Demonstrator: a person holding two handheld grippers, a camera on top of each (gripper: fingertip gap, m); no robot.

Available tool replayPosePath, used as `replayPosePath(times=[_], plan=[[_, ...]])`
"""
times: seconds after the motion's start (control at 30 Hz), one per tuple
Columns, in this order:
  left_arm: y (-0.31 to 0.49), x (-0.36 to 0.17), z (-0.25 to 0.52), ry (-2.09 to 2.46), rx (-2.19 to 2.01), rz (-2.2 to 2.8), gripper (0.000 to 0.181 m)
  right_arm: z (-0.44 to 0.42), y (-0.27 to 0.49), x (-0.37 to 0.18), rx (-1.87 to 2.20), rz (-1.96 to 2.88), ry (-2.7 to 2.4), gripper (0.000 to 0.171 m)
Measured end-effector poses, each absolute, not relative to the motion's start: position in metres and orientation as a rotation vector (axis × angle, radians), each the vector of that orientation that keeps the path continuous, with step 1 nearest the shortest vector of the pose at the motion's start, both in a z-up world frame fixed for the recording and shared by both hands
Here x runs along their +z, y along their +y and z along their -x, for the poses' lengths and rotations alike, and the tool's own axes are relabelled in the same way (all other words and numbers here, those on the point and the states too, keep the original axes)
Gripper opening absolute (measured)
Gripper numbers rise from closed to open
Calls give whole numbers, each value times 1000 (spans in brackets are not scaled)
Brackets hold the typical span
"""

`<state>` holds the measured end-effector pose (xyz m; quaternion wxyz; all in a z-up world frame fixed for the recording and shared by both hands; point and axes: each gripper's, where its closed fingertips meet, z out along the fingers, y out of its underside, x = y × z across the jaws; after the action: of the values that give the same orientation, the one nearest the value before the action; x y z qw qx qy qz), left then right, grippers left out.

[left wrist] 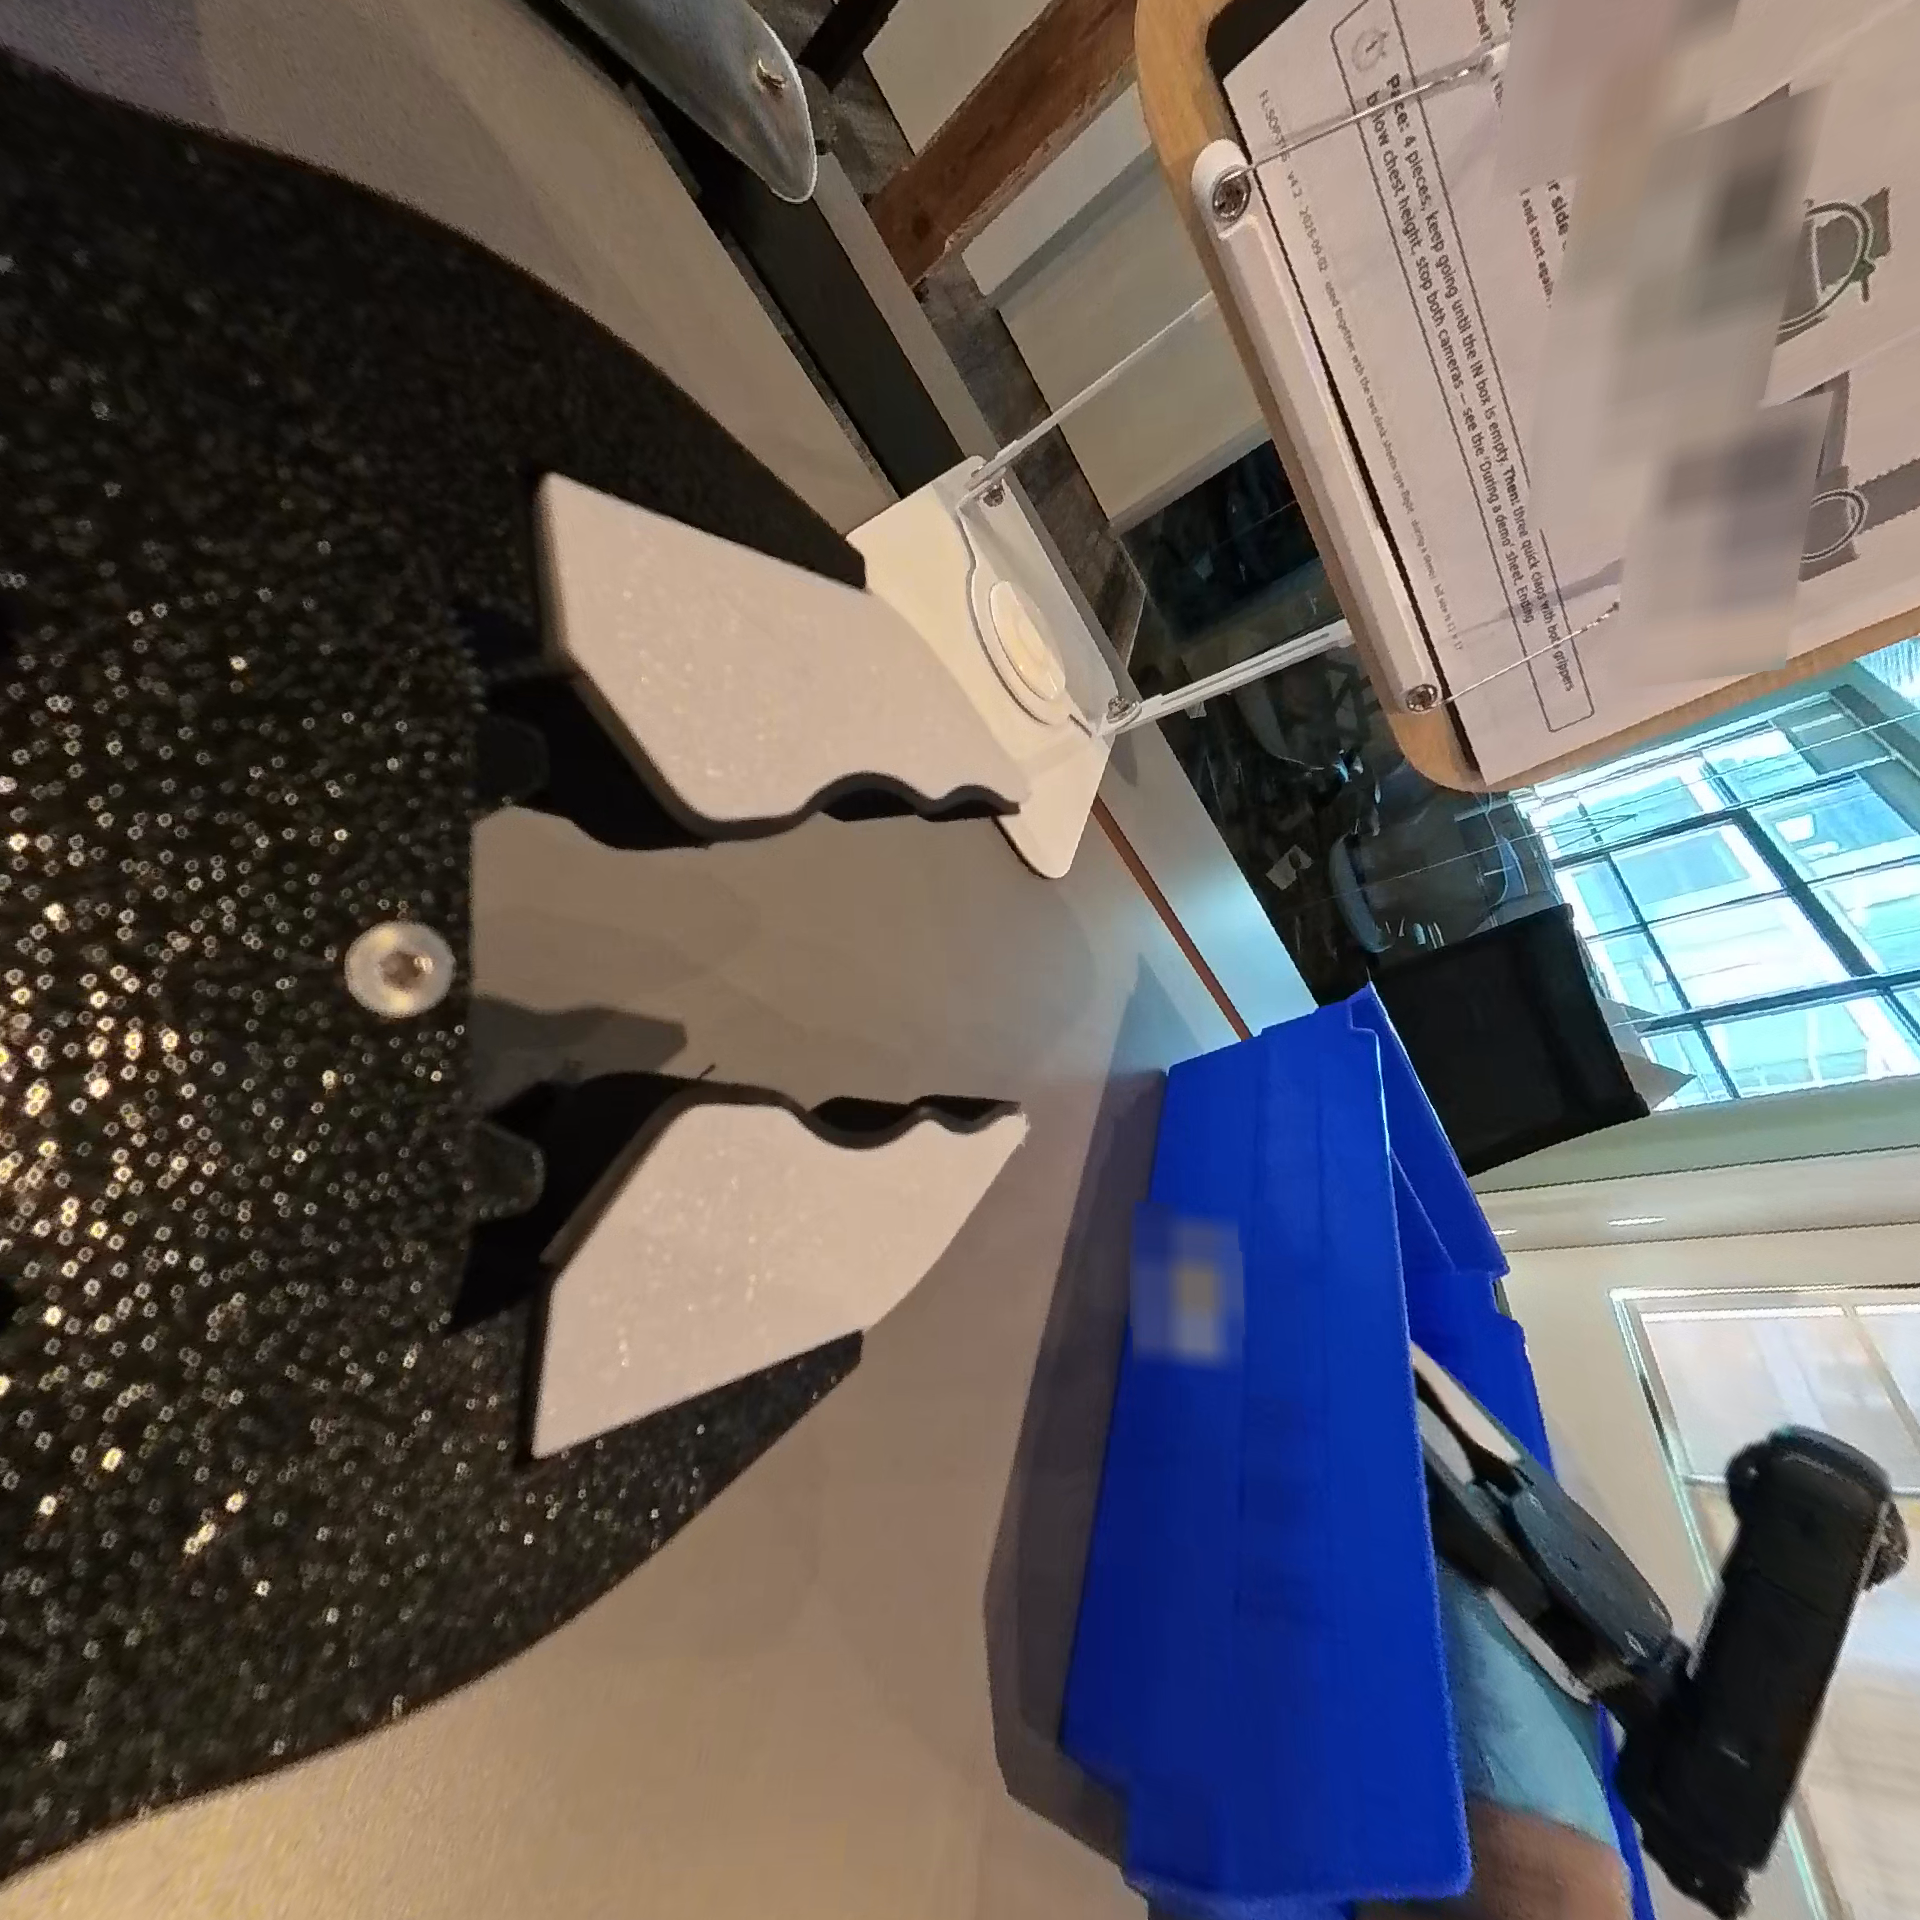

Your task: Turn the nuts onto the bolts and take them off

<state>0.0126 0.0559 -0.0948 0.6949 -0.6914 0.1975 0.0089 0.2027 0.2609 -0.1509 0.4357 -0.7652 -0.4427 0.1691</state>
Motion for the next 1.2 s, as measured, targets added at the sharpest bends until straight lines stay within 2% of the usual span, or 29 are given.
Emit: replayPosePath(times=[0.17,0.37,0.57,0.67,0.8,1.2], plan=[[56,-94,-11,429,20,1542,51,-202,258,-130,430,1849,-1028,36],[56,-94,-10,422,11,1544,51,-213,237,-56,346,1635,-943,37],[55,-93,-11,426,0,1536,51,-272,204,30,166,1373,-715,37],[55,-93,-11,426,0,1533,51,-314,184,53,93,1277,-502,36],[53,-91,-10,420,-1,1522,51,-348,148,54,103,1092,-251,33],[48,-86,-6,394,34,1496,52,-318,127,32,161,976,-366,47]])
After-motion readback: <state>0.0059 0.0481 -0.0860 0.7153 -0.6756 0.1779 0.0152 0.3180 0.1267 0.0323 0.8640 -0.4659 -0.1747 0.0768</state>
